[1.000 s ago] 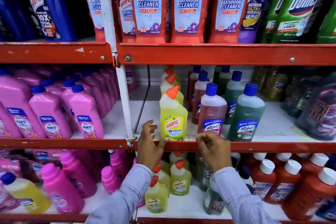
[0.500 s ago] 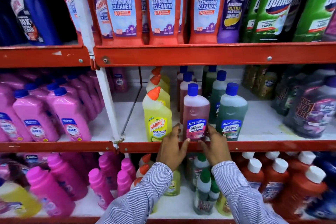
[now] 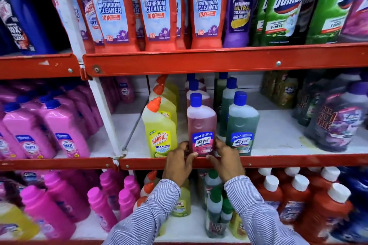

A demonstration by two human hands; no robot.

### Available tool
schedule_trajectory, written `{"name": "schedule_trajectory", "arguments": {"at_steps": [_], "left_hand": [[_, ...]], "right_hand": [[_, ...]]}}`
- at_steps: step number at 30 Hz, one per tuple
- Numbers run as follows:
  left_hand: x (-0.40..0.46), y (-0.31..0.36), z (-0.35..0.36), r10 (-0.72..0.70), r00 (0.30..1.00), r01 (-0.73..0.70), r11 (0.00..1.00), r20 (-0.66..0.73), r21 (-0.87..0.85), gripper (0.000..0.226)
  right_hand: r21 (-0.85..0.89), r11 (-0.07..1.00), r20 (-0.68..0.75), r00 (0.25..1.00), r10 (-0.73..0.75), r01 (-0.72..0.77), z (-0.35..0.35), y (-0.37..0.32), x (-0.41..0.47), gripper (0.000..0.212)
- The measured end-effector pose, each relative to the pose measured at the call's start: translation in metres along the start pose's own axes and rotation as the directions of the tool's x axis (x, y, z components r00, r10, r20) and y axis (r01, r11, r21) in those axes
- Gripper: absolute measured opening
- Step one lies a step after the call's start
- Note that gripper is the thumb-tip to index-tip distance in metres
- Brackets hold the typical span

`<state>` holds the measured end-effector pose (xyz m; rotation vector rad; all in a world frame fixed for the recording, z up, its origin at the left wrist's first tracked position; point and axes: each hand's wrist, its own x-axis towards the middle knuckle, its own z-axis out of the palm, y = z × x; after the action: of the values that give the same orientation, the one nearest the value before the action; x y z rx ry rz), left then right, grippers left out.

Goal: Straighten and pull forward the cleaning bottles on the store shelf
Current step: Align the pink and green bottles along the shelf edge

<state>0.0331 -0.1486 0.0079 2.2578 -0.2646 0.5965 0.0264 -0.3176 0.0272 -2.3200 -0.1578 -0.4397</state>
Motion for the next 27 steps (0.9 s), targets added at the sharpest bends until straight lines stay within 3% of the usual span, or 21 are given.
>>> {"name": "schedule_trajectory", "arguments": {"at_steps": [5,8,11,13,15,18,23,27], "left_hand": [[-0.003,-0.001,0.001,-0.013,1.0,0.014,0.999,0.021,-0.047,0.039],[-0.02,0.004,0.003,-0.015,0.992,0.0,0.993,-0.125,-0.121,0.051],[-0.038,0.018,0.011,0.169,0.945,-0.181,0.983,-0.278,-0.018,0.033],[-0.04,0.032,0.021,0.291,0.926,-0.303,0.953,-0.241,-0.016,0.024],[-0.035,0.048,0.032,0.323,0.935,-0.332,0.942,-0.15,-0.044,0.025],[-0.024,0.068,0.05,0.235,0.971,-0.237,0.969,-0.03,-0.074,0.039],[-0.012,0.078,0.075,0.033,0.997,-0.031,0.999,0.066,-0.028,0.064],[-0.005,0.084,0.082,0.013,0.999,-0.011,1.0,0.051,-0.028,0.053]], "right_hand": [[-0.002,0.997,-0.043,0.996,-0.073,0.073,-0.003,0.004,-0.006,0.058],[0.024,0.993,-0.213,0.971,-0.105,0.113,-0.016,0.015,-0.021,0.036],[0.124,0.988,-0.45,0.892,-0.031,0.097,-0.038,0.028,-0.039,0.022],[0.193,0.98,-0.528,0.846,0.072,0.038,-0.053,0.039,-0.04,0.026],[0.251,0.967,-0.477,0.865,0.159,-0.039,-0.063,0.052,-0.032,0.043],[0.187,0.978,-0.245,0.96,0.133,-0.087,-0.071,0.064,-0.019,0.065],[0.072,0.997,-0.065,0.998,0.02,-0.015,-0.082,0.075,-0.011,0.065],[0.047,0.998,-0.036,0.999,-0.032,0.033,-0.087,0.077,-0.011,0.062]]}}
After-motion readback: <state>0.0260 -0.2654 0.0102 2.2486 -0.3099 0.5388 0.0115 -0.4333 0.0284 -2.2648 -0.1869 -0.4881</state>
